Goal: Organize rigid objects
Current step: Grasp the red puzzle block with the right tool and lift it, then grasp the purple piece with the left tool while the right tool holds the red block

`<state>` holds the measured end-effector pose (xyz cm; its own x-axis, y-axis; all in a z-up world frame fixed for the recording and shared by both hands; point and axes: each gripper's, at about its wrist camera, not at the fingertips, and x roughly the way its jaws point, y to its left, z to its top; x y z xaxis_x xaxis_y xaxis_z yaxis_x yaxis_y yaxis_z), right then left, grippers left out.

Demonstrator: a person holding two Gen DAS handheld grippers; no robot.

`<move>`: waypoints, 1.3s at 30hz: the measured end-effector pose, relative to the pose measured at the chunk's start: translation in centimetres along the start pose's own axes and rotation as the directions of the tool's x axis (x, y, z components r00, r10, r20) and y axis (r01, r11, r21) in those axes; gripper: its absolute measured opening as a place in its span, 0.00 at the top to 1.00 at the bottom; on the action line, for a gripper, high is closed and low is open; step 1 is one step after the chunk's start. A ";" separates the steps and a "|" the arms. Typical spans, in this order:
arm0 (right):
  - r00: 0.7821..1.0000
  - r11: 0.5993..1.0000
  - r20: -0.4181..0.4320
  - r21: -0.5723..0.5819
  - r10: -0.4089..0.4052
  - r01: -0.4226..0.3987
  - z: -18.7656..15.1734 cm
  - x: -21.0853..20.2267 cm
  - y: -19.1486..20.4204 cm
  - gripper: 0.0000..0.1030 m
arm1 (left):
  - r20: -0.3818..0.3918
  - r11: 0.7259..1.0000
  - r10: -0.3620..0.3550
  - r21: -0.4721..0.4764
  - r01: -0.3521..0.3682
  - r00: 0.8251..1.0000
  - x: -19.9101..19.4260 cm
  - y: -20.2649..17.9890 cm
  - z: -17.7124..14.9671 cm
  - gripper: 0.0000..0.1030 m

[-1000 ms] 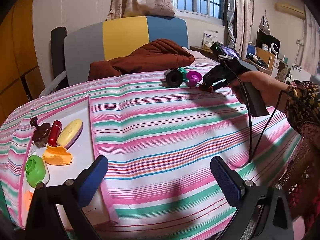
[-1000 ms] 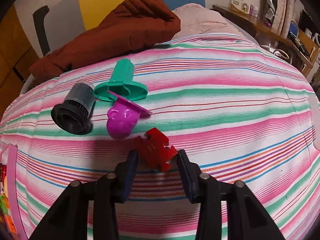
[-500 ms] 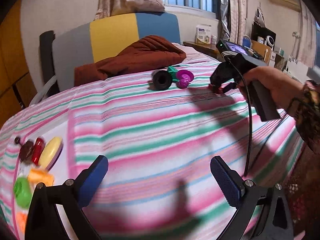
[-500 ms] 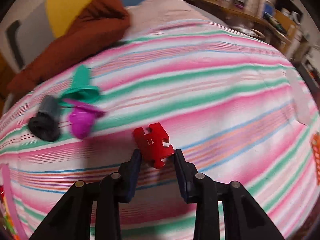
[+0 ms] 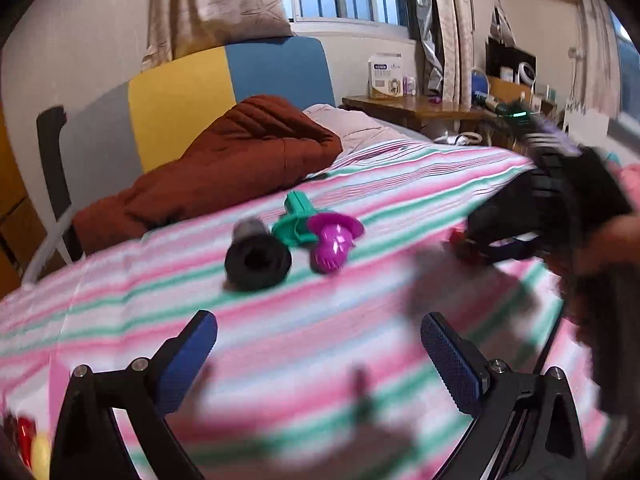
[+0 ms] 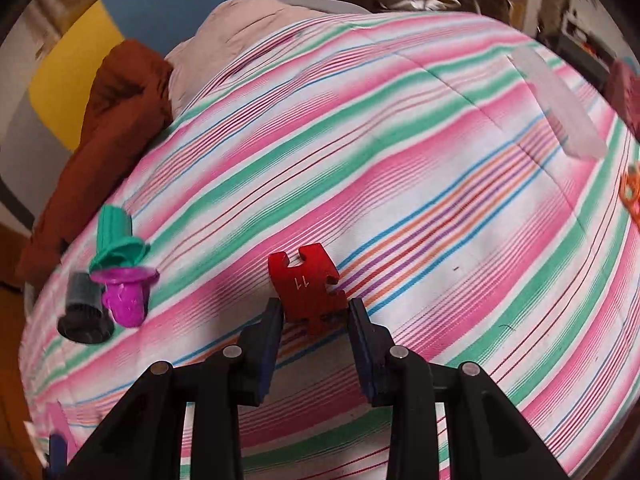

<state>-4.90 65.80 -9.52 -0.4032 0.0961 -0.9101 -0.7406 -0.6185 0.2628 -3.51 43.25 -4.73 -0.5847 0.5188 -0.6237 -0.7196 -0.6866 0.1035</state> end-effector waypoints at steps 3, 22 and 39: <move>1.000 0.999 -0.004 0.030 0.015 -0.015 0.2 -0.2 -0.8 0.68 | 0.001 0.997 -0.068 0.031 0.068 0.998 2.3 0.1 1.1 0.00; 0.998 0.991 0.028 0.124 -0.047 0.043 0.0 -1.3 -2.6 0.68 | -0.041 0.969 -0.242 -0.064 0.239 0.969 6.8 0.2 3.6 0.22; 0.998 0.992 0.029 0.112 -0.053 0.049 -1.2 -1.8 -1.4 0.68 | -0.138 0.985 -0.169 -0.049 0.164 0.976 10.2 -0.7 3.4 0.72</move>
<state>-2.49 65.61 -8.68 -0.3787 0.1511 -0.9131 -0.8152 -0.5216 0.2518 -10.24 50.78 -8.52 -0.3973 0.5520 -0.7332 -0.7862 -0.6167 -0.0383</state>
